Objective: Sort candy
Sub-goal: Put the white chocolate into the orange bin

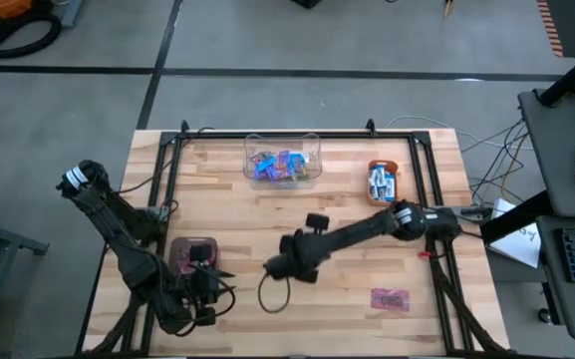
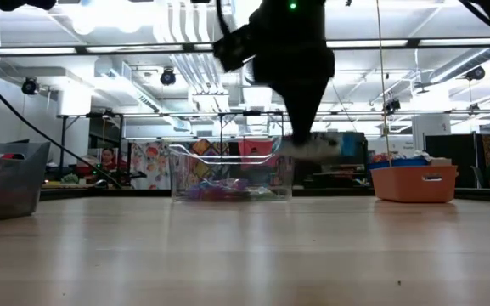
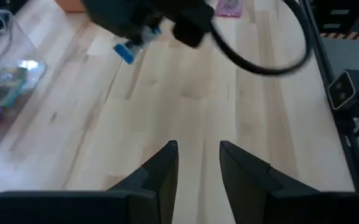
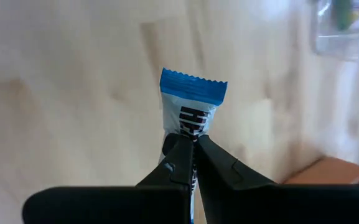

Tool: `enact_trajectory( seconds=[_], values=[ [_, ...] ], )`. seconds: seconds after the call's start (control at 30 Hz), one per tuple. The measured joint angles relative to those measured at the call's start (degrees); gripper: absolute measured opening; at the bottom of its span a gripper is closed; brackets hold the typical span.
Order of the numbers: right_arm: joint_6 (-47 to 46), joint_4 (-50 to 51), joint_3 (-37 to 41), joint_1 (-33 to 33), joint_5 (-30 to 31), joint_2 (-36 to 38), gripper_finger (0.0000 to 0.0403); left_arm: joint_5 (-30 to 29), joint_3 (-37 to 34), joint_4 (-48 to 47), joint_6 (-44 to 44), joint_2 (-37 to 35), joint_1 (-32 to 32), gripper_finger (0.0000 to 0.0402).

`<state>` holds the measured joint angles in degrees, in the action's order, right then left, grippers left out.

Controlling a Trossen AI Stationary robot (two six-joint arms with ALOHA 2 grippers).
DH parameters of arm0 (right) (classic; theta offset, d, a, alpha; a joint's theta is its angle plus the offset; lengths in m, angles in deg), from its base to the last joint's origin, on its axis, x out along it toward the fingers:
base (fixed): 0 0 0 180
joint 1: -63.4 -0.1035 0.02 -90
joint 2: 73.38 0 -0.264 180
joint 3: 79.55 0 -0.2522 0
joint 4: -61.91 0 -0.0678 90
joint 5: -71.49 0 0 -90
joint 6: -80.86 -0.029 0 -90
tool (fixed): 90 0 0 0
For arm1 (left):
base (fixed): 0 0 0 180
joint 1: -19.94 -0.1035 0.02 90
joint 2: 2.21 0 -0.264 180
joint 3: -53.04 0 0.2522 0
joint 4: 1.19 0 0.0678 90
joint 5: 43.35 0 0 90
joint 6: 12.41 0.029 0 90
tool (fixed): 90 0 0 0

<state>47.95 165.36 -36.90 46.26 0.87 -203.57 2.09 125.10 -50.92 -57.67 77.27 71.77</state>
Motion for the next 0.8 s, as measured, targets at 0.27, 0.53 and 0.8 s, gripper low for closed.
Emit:
enact_trajectory(
  seconds=[0.27,0.53,0.8],
  values=[
    [0.9,0.2,8.8,6.0,1.0,12.1,0.0009,-0.1,0.0,0.4,2.2,0.0,-0.7,0.0102],
    [-3.8,-4.4,27.7,15.0,6.7,30.2,0.0009,-2.8,0.0,0.7,8.5,0.0,-1.9,0.0102],
    [-7.8,-15.0,50.1,33.0,6.2,48.8,0.0009,-3.7,0.0,1.1,10.9,0.0,-4.2,0.0102]
  ],
)
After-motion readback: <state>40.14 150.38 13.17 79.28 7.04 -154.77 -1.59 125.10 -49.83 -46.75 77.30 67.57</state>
